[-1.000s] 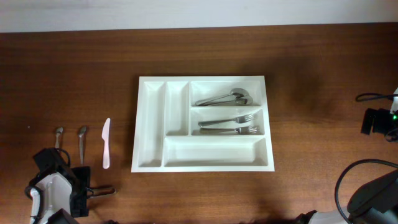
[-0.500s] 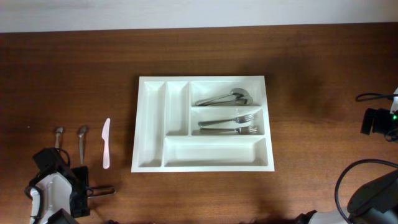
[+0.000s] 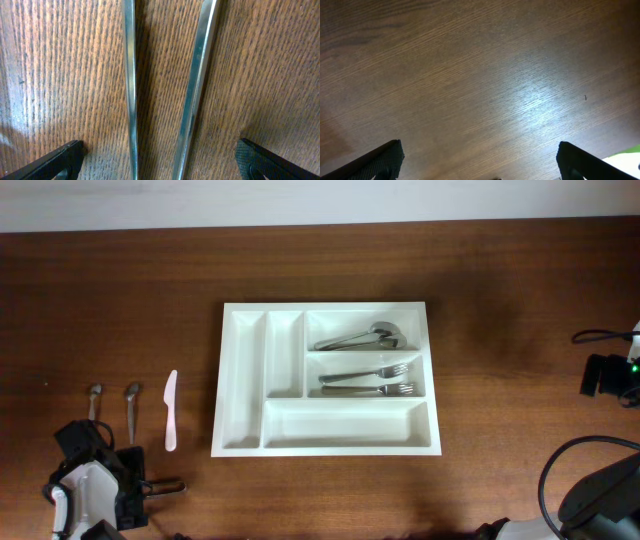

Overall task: Pack container
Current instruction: 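Close the left gripper on the utensil handle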

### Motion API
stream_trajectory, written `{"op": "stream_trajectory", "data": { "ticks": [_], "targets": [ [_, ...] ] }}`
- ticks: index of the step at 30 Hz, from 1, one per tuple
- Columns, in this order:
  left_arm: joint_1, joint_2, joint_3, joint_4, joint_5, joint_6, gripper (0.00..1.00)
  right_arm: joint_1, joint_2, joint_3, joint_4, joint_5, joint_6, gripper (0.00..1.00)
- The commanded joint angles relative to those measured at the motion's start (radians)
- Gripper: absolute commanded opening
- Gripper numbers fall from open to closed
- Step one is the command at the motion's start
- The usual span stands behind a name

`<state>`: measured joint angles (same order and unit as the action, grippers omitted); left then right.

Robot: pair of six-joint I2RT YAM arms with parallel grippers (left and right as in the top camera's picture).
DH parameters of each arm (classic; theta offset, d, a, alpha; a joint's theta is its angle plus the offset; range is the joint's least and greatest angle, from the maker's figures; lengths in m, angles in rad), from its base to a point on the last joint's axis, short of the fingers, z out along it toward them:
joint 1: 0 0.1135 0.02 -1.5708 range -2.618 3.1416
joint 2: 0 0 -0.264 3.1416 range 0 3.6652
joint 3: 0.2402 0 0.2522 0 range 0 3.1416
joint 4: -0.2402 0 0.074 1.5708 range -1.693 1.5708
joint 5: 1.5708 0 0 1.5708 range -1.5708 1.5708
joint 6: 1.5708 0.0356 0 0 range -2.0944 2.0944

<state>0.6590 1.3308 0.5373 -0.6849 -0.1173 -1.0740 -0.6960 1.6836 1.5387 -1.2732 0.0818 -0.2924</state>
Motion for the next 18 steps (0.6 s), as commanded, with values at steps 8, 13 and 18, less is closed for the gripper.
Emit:
{"op": "stream_trajectory", "data": {
  "ticks": [8,13,18],
  "targets": [
    [0.005,0.027,-0.060,0.019,0.070,-0.010,0.99,0.002,-0.022,-0.002,0.003,-0.002,-0.006,0.99],
    [0.005,0.027,-0.060,0.024,0.070,-0.010,0.99,0.002,-0.022,-0.002,0.003,-0.002,-0.006,0.99],
    [0.005,0.027,-0.058,0.023,0.093,-0.009,0.99,0.002,-0.022,-0.002,0.003,-0.002,-0.006,0.99]
  ]
}}
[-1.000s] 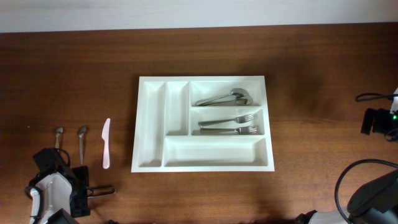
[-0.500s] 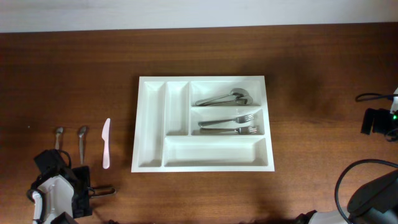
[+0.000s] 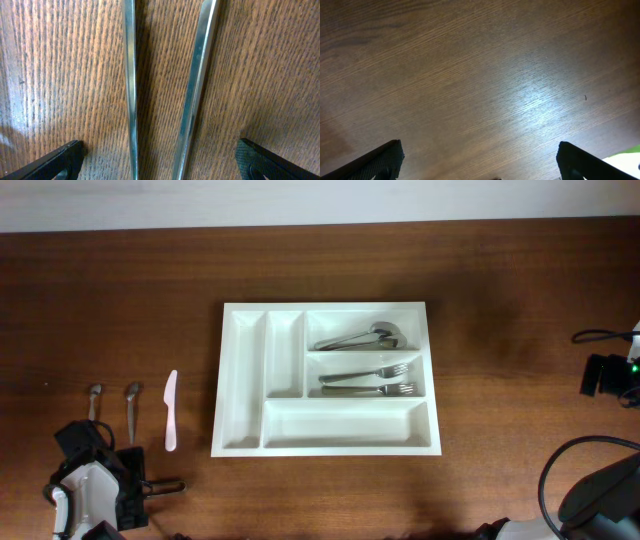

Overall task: Pack container
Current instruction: 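Close the left gripper on the utensil handle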

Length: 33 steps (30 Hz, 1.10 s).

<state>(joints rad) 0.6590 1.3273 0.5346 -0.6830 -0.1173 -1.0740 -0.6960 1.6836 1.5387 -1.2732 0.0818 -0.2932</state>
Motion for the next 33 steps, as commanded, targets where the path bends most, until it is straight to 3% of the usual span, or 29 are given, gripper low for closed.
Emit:
{"op": "stream_trajectory", "data": {
  "ticks": [1,3,13,19,25,33],
  "targets": [
    [0.005,0.030,-0.055,0.021,0.099,-0.009,0.99,0.002,-0.022,-0.002,0.003,-0.002,-0.006,0.99],
    [0.005,0.030,-0.055,0.021,0.099,-0.010,0.98,0.002,-0.022,-0.002,0.003,-0.002,-0.006,0.99],
    [0.005,0.030,-0.055,0.034,0.095,-0.010,0.64,0.002,-0.022,-0.002,0.003,-0.002,-0.006,0.99],
    [0.005,0.030,-0.055,0.059,0.092,-0.009,0.57,0.002,-0.022,-0.002,0.003,-0.002,-0.006,0.99],
    [0.005,0.030,-0.055,0.063,0.092,-0.002,0.41,0.002,-0.022,-0.002,0.003,-0.002,-0.006,0.99],
    [0.005,0.030,-0.055,0.063,0.092,0.002,0.28,0.002,-0.022,-0.002,0.003,-0.002,-0.006,0.99]
  ]
}}
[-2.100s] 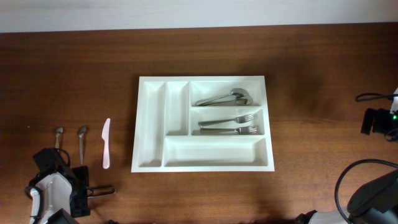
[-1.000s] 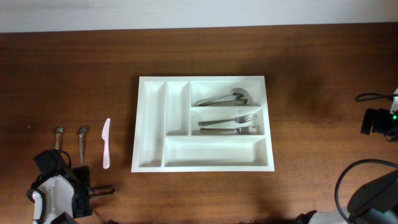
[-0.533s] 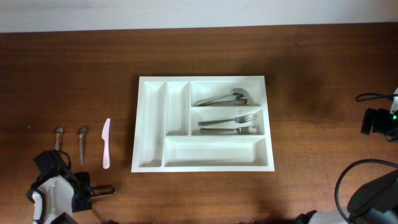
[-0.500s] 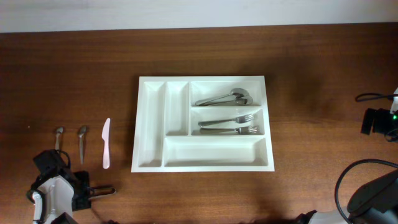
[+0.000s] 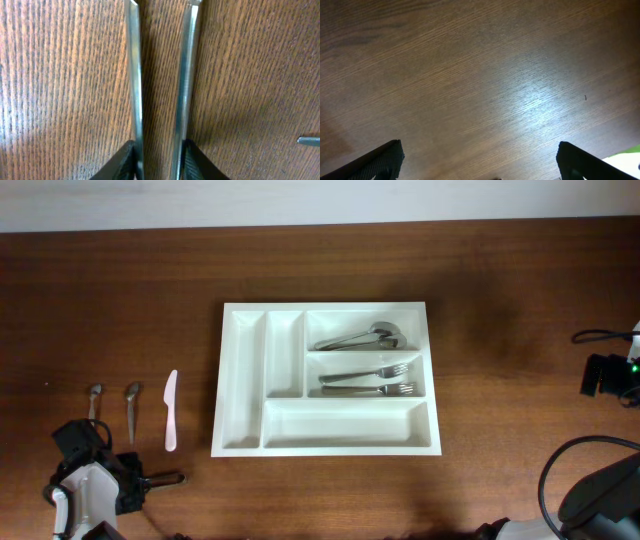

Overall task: Pack container
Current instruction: 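Close the left gripper on the utensil handle, then lift the utensil and carry it right over the tray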

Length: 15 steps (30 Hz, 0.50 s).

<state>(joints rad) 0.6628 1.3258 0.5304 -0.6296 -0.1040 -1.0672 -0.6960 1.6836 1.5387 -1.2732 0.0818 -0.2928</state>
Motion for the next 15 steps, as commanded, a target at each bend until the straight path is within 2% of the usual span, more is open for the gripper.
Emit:
{"op": "stream_trajectory", "data": {
  "ticks": [1,5,8,10,13,15],
  "targets": [
    [0.001,0.032,-0.051,0.010,0.079,-0.001,0.27,0.002,-0.022,-0.002,0.003,-0.002,-0.006,0.99],
    [0.001,0.032,-0.049,0.010,0.079,0.016,0.25,0.002,-0.022,-0.002,0.003,-0.002,-0.006,0.99],
    [0.001,0.032,-0.025,0.009,0.079,0.093,0.21,0.002,-0.022,-0.002,0.003,-0.002,-0.006,0.99],
    [0.001,0.032,0.009,0.002,0.079,0.154,0.16,0.002,-0.022,-0.002,0.003,-0.002,-0.006,0.99],
    [0.001,0.032,0.092,-0.041,0.079,0.200,0.16,0.002,-0.022,-0.002,0.003,-0.002,-0.006,0.99],
    [0.001,0.032,0.156,-0.070,0.079,0.226,0.11,0.002,-0.022,-0.002,0.003,-0.002,-0.006,0.99]
  ]
}}
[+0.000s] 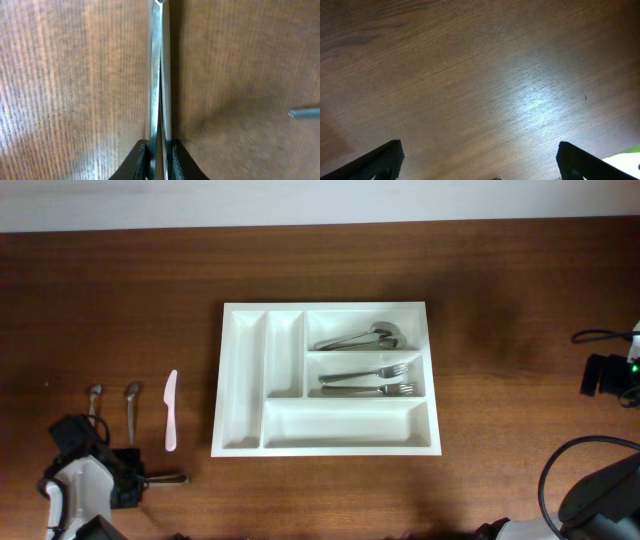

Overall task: Pack container
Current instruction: 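Lift the utensil and carry it right over the tray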

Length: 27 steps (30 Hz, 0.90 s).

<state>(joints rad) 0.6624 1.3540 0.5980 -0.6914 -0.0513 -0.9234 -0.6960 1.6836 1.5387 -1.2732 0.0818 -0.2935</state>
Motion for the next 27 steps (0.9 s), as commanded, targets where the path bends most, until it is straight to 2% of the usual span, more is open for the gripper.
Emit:
{"op": "stream_trajectory", "data": {
  "ticks": [1,8,12,15,21,25,27],
  "targets": [
    [0.001,0.003,0.128,-0.025,0.027,0.097,0.09,0.002,-0.022,-0.002,0.003,-0.002,-0.005,0.99],
    [-0.002,0.003,0.323,-0.135,0.058,0.111,0.06,0.002,-0.022,-0.002,0.003,-0.002,-0.005,0.99],
    [-0.031,0.003,0.400,-0.160,0.187,0.117,0.06,0.002,-0.022,-0.002,0.003,-0.002,-0.005,0.99],
    [-0.099,0.003,0.435,-0.141,0.267,0.173,0.06,0.002,-0.022,-0.002,0.003,-0.002,-0.005,0.99],
    [-0.316,0.003,0.494,-0.053,0.438,0.540,0.07,0.002,-0.022,-0.002,0.003,-0.002,-0.005,0.99],
    [-0.497,0.003,0.542,-0.053,0.475,0.690,0.08,0.002,-0.022,-0.002,0.003,-0.002,-0.005,0.99],
    [-0.595,0.003,0.558,-0.048,0.474,0.727,0.11,0.002,-0.022,-0.002,0.003,-0.002,-0.005,0.99]
  ]
}}
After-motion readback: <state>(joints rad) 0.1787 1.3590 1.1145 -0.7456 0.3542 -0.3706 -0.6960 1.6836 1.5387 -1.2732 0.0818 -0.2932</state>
